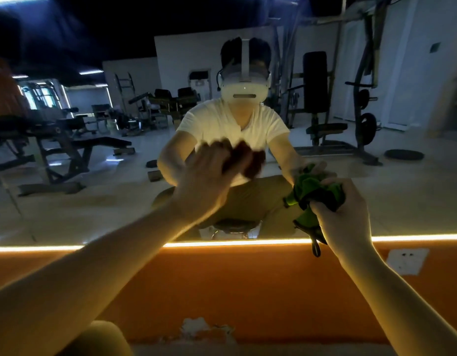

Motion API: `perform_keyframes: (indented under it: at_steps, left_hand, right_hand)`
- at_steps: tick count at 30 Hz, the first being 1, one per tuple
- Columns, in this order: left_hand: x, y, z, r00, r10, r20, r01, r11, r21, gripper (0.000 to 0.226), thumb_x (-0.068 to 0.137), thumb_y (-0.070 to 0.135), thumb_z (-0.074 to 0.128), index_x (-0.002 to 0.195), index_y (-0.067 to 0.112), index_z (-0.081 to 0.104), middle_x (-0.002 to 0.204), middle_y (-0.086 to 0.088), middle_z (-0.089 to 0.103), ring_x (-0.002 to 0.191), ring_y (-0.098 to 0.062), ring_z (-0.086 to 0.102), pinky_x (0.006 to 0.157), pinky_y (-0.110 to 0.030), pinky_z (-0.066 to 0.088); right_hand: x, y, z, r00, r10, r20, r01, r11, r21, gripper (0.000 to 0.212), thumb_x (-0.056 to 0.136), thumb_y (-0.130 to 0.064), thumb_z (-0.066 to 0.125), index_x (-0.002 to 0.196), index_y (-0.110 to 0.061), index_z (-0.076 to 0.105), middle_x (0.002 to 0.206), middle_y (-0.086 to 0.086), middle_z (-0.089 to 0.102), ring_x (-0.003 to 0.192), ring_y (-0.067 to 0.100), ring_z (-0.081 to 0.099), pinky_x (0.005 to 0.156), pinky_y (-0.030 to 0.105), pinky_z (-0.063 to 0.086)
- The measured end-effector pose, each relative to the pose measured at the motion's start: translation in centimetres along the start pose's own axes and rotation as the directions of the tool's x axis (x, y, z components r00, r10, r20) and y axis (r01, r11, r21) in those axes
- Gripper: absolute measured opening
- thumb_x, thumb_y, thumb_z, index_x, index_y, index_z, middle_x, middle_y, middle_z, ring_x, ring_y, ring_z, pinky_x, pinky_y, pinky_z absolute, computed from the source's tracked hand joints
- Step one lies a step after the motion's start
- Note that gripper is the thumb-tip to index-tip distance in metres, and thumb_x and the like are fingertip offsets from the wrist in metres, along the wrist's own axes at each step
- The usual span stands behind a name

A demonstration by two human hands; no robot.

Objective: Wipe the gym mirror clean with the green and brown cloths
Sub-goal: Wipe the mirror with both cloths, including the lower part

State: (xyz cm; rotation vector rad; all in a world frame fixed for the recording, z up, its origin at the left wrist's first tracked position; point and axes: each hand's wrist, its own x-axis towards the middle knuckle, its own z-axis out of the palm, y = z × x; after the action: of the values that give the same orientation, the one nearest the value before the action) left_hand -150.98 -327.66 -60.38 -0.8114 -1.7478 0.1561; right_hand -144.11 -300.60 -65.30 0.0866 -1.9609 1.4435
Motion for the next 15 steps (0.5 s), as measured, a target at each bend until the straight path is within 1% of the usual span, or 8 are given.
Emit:
perform_keyframes:
  at_steps: [2, 3, 5, 7, 9, 12, 13, 15]
  left_hand:
    - [2.9, -1.2, -0.6, 0.979, -0.180, -0.093, 0.182, 0.983, 0.020, 0.062, 0.096, 0.020, 0.069, 0.151, 0.017, 0.040, 0.130, -0.020, 0.046, 0.111, -0.033, 0.053, 0.091, -0.046, 0.049]
    - [3.6, -1.0, -0.4, 0.965, -0.235, -0.116, 0.237, 0.971, 0.007, 0.062, 0.097, 0.019, 0.068, 0.151, 0.016, 0.039, 0.132, -0.019, 0.045, 0.112, -0.033, 0.053, 0.092, -0.045, 0.049]
    - [3.4, 1.0, 0.5, 0.962, -0.245, -0.118, 0.244, 0.970, -0.024, 0.064, 0.094, 0.013, 0.067, 0.151, 0.014, 0.039, 0.134, -0.021, 0.045, 0.115, -0.032, 0.049, 0.095, -0.044, 0.047]
    - [1.4, 4.1, 1.6, 0.984, -0.172, -0.040, 0.169, 0.983, -0.071, 0.070, 0.087, 0.011, 0.065, 0.151, 0.014, 0.038, 0.135, -0.021, 0.041, 0.118, -0.033, 0.045, 0.097, -0.049, 0.050]
    - [-1.5, 6.9, 2.9, 0.995, -0.057, 0.087, 0.065, 0.994, -0.091, 0.071, 0.082, 0.013, 0.063, 0.151, 0.013, 0.043, 0.132, -0.018, 0.041, 0.114, -0.033, 0.049, 0.095, -0.052, 0.053]
    - [-7.3, 10.3, 4.7, 0.965, 0.154, 0.214, -0.142, 0.988, -0.067, 0.060, 0.085, 0.011, 0.054, 0.144, 0.018, 0.060, 0.124, -0.013, 0.048, 0.101, -0.029, 0.061, 0.092, -0.044, 0.050]
    - [-8.9, 11.2, 5.0, 0.948, 0.210, 0.241, -0.202, 0.978, -0.058, 0.056, 0.089, 0.011, 0.052, 0.143, 0.022, 0.062, 0.123, -0.012, 0.050, 0.101, -0.029, 0.061, 0.092, -0.042, 0.049]
    - [-10.2, 11.9, 5.1, 0.920, 0.269, 0.285, -0.264, 0.963, -0.056, 0.050, 0.094, 0.011, 0.053, 0.141, 0.026, 0.064, 0.123, -0.010, 0.053, 0.107, -0.029, 0.057, 0.092, -0.040, 0.054]
  right_hand:
    - [0.1, 0.0, -0.2, 1.000, 0.006, -0.021, -0.005, 0.999, 0.034, 0.031, 0.088, 0.001, 0.071, 0.110, -0.016, 0.057, 0.100, -0.001, 0.064, 0.084, -0.010, 0.062, 0.062, 0.007, 0.050]
    - [0.1, 0.1, -0.2, 1.000, 0.005, -0.030, -0.004, 0.999, 0.045, 0.030, 0.088, 0.002, 0.071, 0.109, -0.016, 0.057, 0.099, -0.001, 0.064, 0.083, -0.010, 0.062, 0.063, 0.008, 0.051]
    - [0.3, 0.2, -0.3, 0.999, 0.002, -0.041, 0.000, 0.999, 0.054, 0.031, 0.088, 0.002, 0.070, 0.107, -0.016, 0.056, 0.099, -0.002, 0.064, 0.083, -0.009, 0.062, 0.063, 0.008, 0.051]
    - [0.4, 0.4, -0.5, 0.999, -0.004, -0.048, 0.007, 0.999, 0.045, 0.031, 0.087, 0.003, 0.070, 0.107, -0.017, 0.057, 0.100, -0.001, 0.064, 0.085, -0.003, 0.064, 0.063, 0.012, 0.052]
    - [0.5, 0.7, -0.7, 0.999, -0.007, -0.049, 0.008, 1.000, 0.022, 0.031, 0.088, 0.001, 0.070, 0.109, -0.018, 0.057, 0.102, 0.000, 0.064, 0.088, 0.005, 0.065, 0.064, 0.016, 0.051]
    - [0.4, 1.2, -1.1, 0.997, 0.048, -0.055, -0.048, 0.999, 0.015, 0.035, 0.089, -0.003, 0.070, 0.115, -0.022, 0.056, 0.112, -0.002, 0.062, 0.098, 0.008, 0.063, 0.068, 0.017, 0.049]
    - [0.4, 1.5, -1.2, 0.996, 0.064, -0.058, -0.064, 0.998, 0.002, 0.036, 0.090, -0.004, 0.070, 0.116, -0.024, 0.055, 0.114, -0.003, 0.062, 0.101, 0.008, 0.062, 0.068, 0.017, 0.048]
    - [0.2, 1.8, -1.6, 0.994, 0.082, -0.070, -0.085, 0.996, -0.032, 0.036, 0.090, -0.005, 0.070, 0.112, -0.028, 0.054, 0.115, -0.002, 0.061, 0.101, 0.008, 0.061, 0.068, 0.016, 0.046]
